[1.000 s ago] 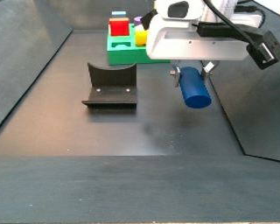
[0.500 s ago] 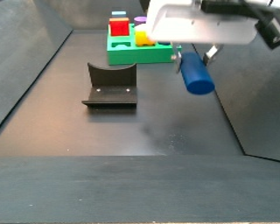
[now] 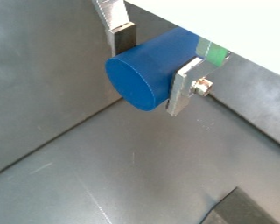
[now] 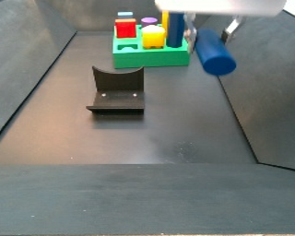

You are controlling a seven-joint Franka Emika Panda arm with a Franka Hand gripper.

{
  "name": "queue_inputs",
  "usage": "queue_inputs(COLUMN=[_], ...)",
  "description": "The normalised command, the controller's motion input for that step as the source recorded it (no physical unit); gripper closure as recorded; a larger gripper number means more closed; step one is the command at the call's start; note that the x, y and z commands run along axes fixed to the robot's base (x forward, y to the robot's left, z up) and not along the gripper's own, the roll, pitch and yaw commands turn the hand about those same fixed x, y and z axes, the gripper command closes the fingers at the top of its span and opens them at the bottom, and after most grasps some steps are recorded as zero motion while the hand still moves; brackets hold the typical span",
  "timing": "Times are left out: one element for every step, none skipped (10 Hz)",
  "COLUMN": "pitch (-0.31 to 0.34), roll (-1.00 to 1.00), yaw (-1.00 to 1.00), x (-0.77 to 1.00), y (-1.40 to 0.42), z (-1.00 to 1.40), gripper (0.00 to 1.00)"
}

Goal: Pick up the oval object. Move up. Place the oval object on the fixture. Regrasp the oval object. Move to above the board. Insert the oval object.
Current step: Place the oval object on the fixture.

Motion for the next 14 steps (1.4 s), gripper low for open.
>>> queue_inputs(pitch=[0.074,0.084,0.094,0.317,0.316,0.236,0.161,0.122,0.099,0.081,0.068,0.060,0.053,0.053], roll=[0.10,0.10,0.10,-0.41,-0.42,-0.41,-0.37,-0.31,-0.25,-0.23,-0.21,-0.21,-0.22,-0.22], yaw=[0.00,0.01,0.01,-0.64,-0.63,-0.44,-0.31,-0.21,-0.13,-0.09,-0.06,-0.05,-0.05,-0.04], x=[-0.01,0.00,0.00,1.00,1.00,1.00,1.00,1.00,1.00,1.00,1.00,1.00,1.00,1.00], y=[0.02,0.01,0.01,0.15,0.15,0.14,0.12,0.12,0.11,0.10,0.09,0.09,0.08,0.08], z=[0.50,0.35,0.20,-0.47,-0.48,-0.42,-0.35,-0.31,-0.28,-0.25,-0.22,-0.19,-0.17,-0.15], gripper=[1.00,1.00,1.00,1.00,1.00,1.00,1.00,1.00,1.00,1.00,1.00,1.00,1.00,1.00])
